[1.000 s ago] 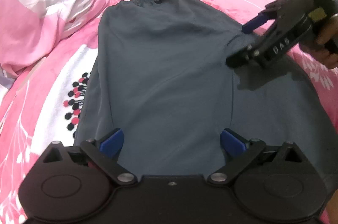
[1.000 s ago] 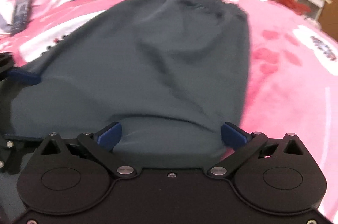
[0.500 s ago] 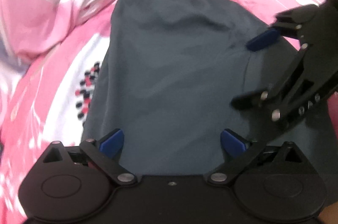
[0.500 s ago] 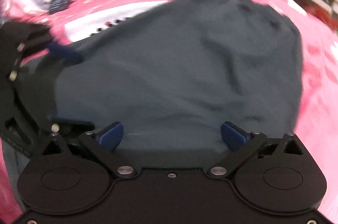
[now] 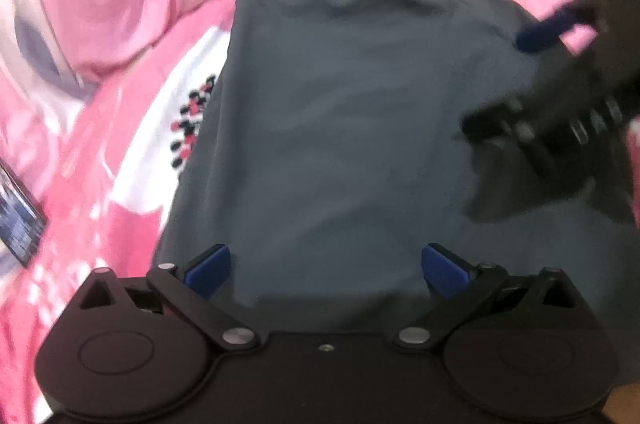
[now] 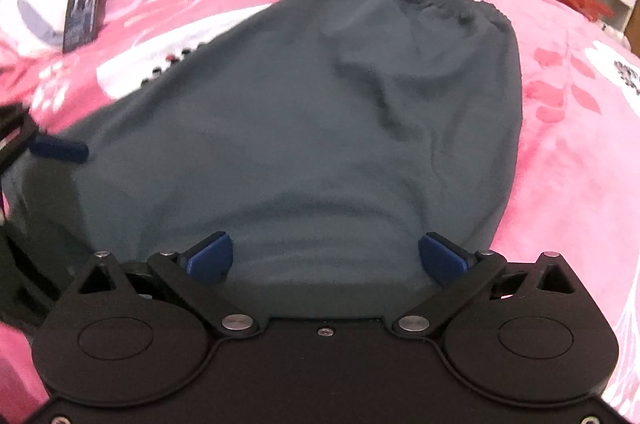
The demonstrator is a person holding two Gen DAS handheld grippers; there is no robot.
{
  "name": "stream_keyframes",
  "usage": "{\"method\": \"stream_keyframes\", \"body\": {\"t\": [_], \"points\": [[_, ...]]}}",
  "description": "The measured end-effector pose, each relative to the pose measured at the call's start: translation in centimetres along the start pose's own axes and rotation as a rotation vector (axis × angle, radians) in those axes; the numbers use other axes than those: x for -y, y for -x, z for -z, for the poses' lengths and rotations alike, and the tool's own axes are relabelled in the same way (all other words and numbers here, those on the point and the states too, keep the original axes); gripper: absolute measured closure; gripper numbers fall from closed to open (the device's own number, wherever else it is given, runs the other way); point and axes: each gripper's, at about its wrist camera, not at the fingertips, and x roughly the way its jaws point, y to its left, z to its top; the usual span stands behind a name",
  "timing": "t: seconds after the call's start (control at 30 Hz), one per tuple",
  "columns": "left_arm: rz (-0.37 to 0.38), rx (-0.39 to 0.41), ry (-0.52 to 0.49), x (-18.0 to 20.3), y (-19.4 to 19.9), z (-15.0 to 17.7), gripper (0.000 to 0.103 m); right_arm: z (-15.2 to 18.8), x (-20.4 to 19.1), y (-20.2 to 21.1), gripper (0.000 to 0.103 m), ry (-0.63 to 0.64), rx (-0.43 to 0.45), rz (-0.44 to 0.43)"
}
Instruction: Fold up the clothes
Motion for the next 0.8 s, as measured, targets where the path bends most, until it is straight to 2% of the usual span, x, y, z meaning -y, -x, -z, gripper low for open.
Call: {"method": "stream_keyframes", "body": {"t": [0.13,0.3,0.7,0.8], "points": [[-0.044,0.036,-0.095,1.1,0.3,0.2,0.000,-0.8,-0.2,-0.7,0.000,-0.029,0.020,-0.050],[-0.051,0.027,-0.090,0.9,0.2,0.1,0.000,0.0,-2.1,-2.1,0.000,0.103,0.001,0.002],[-0.042,0.052,-0.123,1.1,0.4,0.1,0.000,0.7,-0.9,-1.1,0.000,0.070,-0.055,0.023],[-0.027,0.026,-0.177,1.2,0.7,-0.6,0.000,0.8,-0.8,-1.1,0.000,0.077,-0.056,0.018]]}}
